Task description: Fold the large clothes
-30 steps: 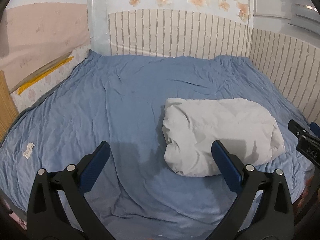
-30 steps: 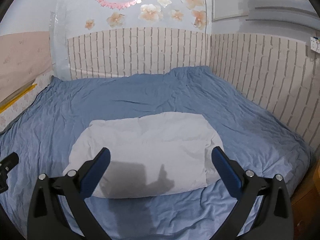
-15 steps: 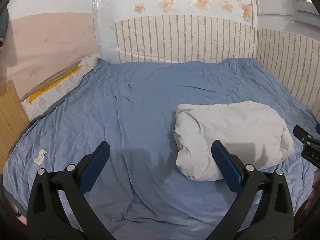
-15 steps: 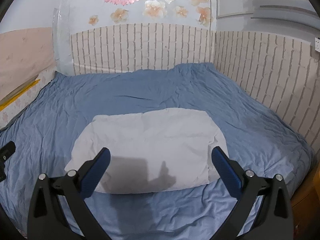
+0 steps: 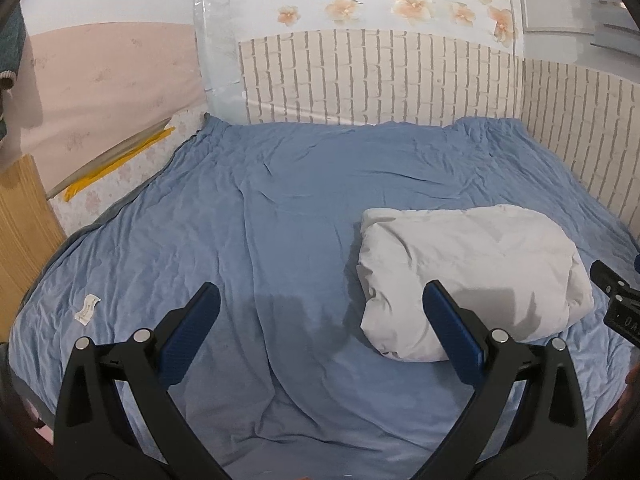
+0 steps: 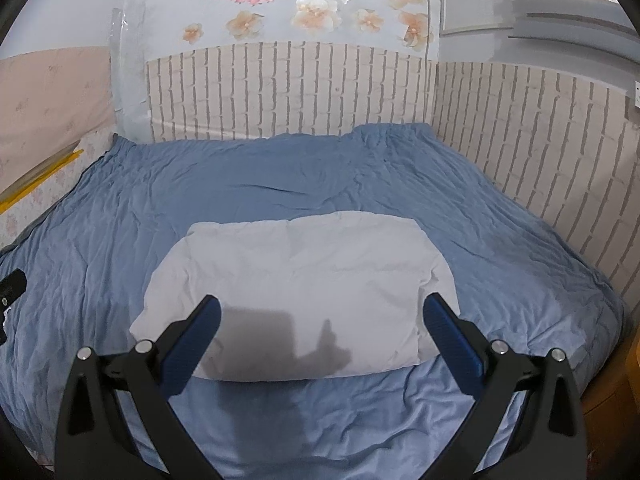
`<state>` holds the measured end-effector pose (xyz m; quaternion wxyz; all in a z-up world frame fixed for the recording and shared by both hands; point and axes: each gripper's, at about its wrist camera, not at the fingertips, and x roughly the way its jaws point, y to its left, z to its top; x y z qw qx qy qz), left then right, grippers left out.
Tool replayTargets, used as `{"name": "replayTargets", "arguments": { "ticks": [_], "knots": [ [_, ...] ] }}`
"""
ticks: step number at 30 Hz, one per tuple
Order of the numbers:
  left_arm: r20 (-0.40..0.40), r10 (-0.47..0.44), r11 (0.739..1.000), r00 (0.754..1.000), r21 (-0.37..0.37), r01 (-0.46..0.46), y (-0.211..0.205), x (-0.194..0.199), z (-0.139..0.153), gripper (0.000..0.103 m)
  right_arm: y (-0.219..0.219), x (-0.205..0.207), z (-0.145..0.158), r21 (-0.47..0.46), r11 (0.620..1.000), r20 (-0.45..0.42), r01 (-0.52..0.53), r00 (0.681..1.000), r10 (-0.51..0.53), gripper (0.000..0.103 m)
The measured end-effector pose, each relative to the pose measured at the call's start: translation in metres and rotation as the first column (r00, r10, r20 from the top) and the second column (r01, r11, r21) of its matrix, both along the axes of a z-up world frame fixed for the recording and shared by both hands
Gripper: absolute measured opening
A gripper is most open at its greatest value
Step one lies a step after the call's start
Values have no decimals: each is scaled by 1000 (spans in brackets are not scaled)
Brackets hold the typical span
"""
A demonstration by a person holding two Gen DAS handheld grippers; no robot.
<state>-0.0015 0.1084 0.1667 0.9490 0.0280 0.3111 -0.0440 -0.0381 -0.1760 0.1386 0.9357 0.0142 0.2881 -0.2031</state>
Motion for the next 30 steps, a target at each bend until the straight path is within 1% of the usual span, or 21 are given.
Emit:
{"name": "replayTargets", "arguments": {
  "ticks": [9,22,30],
  "knots": [
    [5,14,1000,1000,8,-14,2,-2,1,100,-2,-1,0,-6,1000,-4,-4,1000,3,101],
    [-20,18,1000,1000,-3,-18,5,4,-2,100,-9,-2,-1,-6,1000,-5,-9,1000,9,101],
    [-16,30,999,999,11,-30,4,3,-3,100,-13,-5,-4,-8,1000,-9,-7,1000,7,101]
  ]
}}
